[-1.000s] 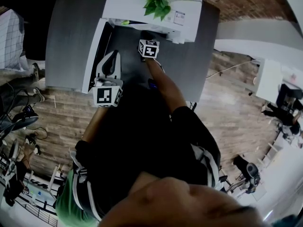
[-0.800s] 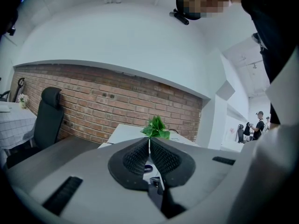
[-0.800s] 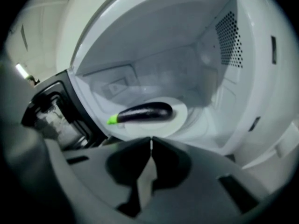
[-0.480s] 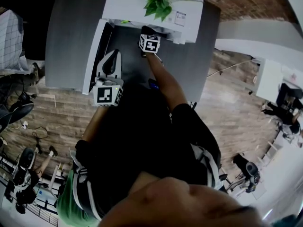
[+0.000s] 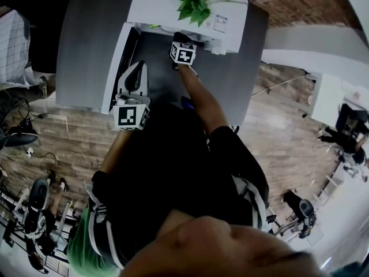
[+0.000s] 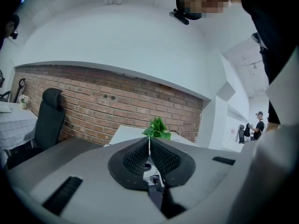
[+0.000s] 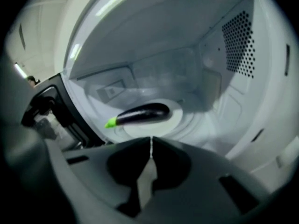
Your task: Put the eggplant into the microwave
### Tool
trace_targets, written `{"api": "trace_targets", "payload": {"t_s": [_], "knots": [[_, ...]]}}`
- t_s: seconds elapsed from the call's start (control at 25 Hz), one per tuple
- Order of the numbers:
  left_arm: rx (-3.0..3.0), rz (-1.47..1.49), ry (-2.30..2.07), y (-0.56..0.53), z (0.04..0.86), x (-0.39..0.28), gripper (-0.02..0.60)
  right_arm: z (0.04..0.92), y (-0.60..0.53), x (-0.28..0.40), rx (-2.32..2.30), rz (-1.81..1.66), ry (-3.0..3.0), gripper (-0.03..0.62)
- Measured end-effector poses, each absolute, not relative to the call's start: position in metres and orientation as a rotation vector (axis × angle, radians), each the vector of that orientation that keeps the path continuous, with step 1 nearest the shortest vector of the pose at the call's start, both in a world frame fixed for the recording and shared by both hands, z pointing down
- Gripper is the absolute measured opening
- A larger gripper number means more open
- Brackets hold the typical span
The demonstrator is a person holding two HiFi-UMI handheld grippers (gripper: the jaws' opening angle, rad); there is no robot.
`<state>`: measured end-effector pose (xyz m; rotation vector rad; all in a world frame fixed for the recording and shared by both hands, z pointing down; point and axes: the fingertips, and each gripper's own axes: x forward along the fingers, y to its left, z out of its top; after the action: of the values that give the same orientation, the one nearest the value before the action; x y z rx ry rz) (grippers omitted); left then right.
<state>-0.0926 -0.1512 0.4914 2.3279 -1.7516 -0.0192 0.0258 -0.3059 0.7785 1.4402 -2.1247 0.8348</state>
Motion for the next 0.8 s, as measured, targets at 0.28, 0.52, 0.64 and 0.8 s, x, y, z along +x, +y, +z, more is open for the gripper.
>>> {"api": "trace_targets", "payload": {"t_s": [0.28, 0.52, 0.64, 0.8], "knots": [[2.347, -0.044, -1.749, -0.139, 0.485, -0.092, 0.041, 0.757, -0.291, 0.028, 1.458, 0.820, -2.157, 0.035], [2.367, -0.068, -1.744, -0.124, 0.477, -0.093, 0.041, 0.726, -0.263, 0.039, 1.480, 0.810, -2.171, 0.035], [2.384, -0.083, -1.735, -0.116, 0.471, -0.094, 0.041, 0.701, -0.244, 0.046, 1.493, 0.772, -2.186, 0.035], [2.407, -0.097, -1.731, -0.107, 0.463, -0.094, 0.041, 0.673, -0.219, 0.049, 1.495, 0.743, -2.218, 0.035]]}}
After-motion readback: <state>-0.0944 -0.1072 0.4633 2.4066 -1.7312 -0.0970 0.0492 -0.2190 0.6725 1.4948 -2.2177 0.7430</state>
